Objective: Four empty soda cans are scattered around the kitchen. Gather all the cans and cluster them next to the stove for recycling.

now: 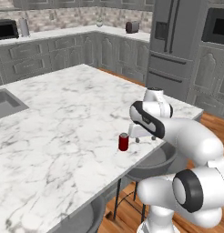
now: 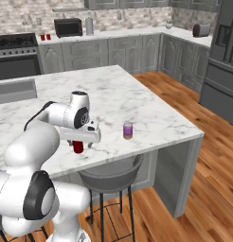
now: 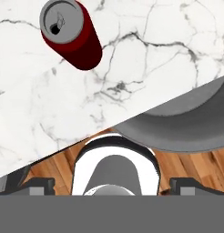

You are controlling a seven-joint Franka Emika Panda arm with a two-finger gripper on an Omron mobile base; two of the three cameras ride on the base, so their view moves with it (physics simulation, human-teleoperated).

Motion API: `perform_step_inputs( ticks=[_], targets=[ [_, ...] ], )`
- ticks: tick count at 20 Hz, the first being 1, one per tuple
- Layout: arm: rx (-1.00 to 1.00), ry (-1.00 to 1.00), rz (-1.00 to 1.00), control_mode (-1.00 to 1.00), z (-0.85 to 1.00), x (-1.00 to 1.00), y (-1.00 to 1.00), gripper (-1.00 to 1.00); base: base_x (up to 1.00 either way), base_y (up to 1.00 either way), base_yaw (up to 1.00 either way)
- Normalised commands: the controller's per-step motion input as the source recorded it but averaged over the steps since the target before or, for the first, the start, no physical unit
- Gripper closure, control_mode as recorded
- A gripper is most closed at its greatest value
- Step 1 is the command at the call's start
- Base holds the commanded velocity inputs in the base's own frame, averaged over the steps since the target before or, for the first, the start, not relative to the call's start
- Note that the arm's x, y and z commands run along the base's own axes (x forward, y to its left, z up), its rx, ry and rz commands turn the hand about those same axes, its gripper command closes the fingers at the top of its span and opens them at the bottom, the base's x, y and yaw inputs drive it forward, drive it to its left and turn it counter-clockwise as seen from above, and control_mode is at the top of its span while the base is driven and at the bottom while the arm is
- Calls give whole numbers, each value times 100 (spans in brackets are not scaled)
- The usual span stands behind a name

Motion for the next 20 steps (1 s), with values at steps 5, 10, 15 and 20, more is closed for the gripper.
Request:
perform_step_inputs(
  ticks=[5, 10, 15, 20],
  targets=[
    [0, 0, 0, -100, 0, 0, 1, -100, 0, 0, 0],
    [2, 0, 3, -100, 4, 35, 10, -100, 0, 0, 0],
    [1, 0, 12, -100, 8, 29, 29, -100, 0, 0, 0],
    [-1, 1, 12, -100, 4, 32, 36, -100, 0, 0, 0]
  ],
)
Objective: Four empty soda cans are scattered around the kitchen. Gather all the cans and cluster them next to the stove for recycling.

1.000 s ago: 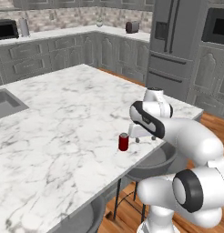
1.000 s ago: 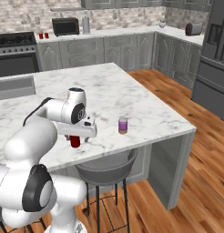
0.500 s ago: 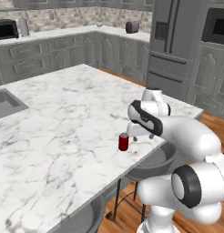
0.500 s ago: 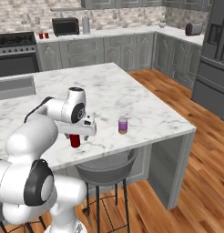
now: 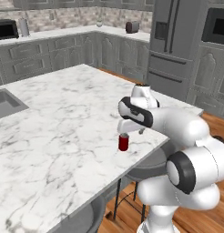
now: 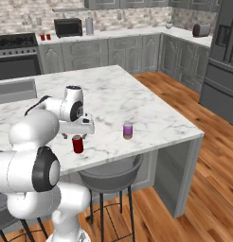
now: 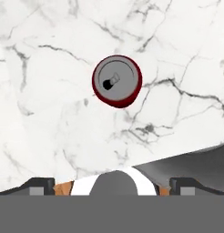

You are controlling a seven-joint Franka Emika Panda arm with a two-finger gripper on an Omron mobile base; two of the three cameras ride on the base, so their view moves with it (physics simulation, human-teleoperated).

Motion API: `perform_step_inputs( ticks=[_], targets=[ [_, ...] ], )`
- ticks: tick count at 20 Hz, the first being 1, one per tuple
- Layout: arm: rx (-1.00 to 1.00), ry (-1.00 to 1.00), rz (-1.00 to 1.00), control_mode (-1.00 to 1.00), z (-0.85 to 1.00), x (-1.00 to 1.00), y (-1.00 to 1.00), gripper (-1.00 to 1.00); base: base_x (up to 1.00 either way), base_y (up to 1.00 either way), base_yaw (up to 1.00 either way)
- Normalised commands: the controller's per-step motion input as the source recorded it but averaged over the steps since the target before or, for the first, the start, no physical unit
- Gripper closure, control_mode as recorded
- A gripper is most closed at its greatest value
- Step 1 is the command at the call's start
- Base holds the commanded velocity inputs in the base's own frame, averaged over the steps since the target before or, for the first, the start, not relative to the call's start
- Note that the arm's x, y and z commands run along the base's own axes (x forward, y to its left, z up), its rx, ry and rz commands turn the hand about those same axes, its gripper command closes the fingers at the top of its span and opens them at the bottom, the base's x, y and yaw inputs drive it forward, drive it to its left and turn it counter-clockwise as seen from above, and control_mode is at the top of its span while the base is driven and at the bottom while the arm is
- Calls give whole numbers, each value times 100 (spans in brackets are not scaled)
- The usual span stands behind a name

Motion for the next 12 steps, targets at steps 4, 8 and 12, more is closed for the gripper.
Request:
perform_step_inputs(
  ticks=[4, 8, 12],
  targets=[
    [-2, -4, 14, -100, -5, 41, 26, -100, 0, 0, 0],
    [-4, 0, 13, -100, -19, 43, 17, -100, 0, 0, 0],
    [0, 0, 12, -100, -22, 36, 9, -100, 0, 0, 0]
  ],
)
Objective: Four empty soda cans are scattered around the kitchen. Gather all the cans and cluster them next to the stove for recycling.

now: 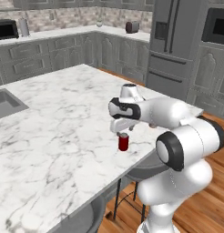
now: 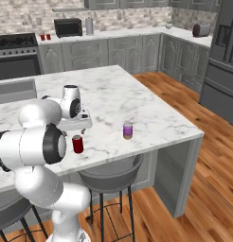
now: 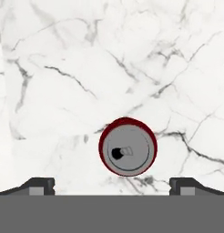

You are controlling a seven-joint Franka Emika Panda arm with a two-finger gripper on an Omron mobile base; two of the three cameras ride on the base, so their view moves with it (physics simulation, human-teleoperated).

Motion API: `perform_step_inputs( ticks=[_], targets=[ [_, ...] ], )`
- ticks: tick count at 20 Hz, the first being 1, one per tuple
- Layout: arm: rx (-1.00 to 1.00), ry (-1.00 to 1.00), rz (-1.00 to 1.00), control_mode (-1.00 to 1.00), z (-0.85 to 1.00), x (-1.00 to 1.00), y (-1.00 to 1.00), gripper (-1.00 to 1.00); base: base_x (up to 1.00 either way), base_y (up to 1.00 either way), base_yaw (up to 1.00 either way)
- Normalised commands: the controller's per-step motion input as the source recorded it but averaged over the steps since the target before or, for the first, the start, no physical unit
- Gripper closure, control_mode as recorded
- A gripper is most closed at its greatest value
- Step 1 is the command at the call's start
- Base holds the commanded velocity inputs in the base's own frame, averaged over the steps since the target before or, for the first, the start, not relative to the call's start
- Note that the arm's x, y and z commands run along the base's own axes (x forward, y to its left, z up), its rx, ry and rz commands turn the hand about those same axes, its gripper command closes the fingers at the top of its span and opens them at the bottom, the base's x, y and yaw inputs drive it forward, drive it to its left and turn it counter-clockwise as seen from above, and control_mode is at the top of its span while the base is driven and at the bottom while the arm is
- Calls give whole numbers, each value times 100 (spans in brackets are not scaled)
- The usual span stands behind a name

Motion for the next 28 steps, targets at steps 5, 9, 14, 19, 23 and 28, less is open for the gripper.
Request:
perform_step_inputs(
  ticks=[5, 9, 14, 19, 23, 28],
  targets=[
    [0, 0, 11, -100, -23, 32, 2, -100, 0, 0, 0],
    [-2, -1, 9, -100, -24, 27, 7, -100, 0, 0, 0],
    [0, 0, 1, -100, -15, 2, 1, -100, 0, 0, 0],
    [-2, -1, 0, -100, -9, -3, -1, -100, 0, 0, 0],
    [-5, -3, 0, -100, -13, -9, -2, -100, 0, 0, 0],
    [-1, 0, 0, -100, -17, -10, 0, -100, 0, 0, 0]
  ],
)
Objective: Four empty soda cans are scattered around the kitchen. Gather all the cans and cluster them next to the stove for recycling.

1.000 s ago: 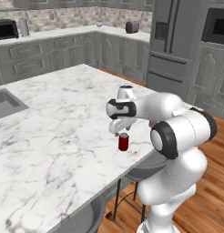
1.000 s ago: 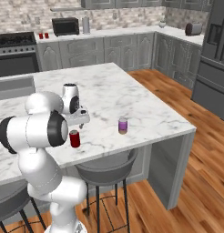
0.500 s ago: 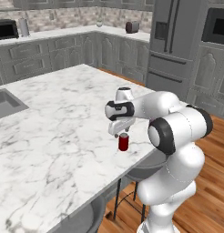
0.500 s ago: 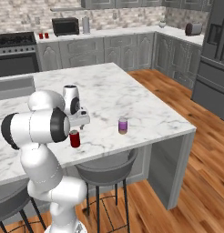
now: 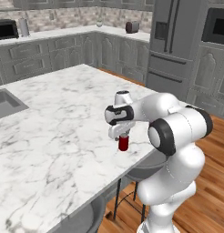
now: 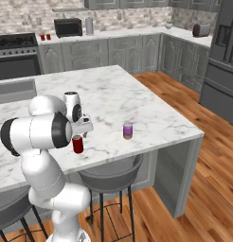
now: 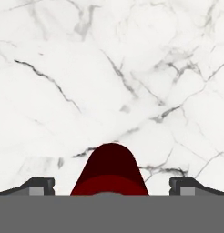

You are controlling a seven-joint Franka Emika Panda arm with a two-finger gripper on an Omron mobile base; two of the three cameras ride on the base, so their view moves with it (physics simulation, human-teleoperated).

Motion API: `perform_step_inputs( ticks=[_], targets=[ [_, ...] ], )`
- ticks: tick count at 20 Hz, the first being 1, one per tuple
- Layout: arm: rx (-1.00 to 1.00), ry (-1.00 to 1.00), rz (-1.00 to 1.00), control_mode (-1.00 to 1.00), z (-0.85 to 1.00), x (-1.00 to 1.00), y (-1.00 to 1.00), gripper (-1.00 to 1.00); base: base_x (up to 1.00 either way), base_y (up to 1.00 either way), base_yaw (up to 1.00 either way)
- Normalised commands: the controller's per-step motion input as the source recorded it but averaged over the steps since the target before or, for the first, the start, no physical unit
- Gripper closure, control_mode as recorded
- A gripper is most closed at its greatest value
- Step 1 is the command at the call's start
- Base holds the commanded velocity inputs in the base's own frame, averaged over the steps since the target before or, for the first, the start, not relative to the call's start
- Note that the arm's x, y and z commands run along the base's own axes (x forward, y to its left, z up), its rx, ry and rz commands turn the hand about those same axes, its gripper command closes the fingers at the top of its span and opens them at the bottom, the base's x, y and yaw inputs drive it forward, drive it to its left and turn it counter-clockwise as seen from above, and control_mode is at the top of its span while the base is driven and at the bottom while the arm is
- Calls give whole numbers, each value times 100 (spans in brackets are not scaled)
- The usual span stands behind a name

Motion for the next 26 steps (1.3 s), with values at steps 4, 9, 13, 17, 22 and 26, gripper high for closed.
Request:
perform_step_inputs(
  ticks=[4, 9, 13, 17, 22, 26],
  targets=[
    [0, 0, 0, -100, -9, -17, 0, -100, 0, 0, 0],
    [0, 0, 0, -100, -10, -12, -1, -100, 0, 0, 0],
    [0, 0, 0, -100, -17, 1, 0, -100, 0, 0, 0],
    [0, 0, 0, -100, -18, 4, -1, 100, 0, 0, 0],
    [0, 3, 0, -100, -14, -2, -1, 100, 0, 0, 0],
    [0, -3, -4, -100, 15, -41, 0, 100, 0, 0, 0]
  ],
)
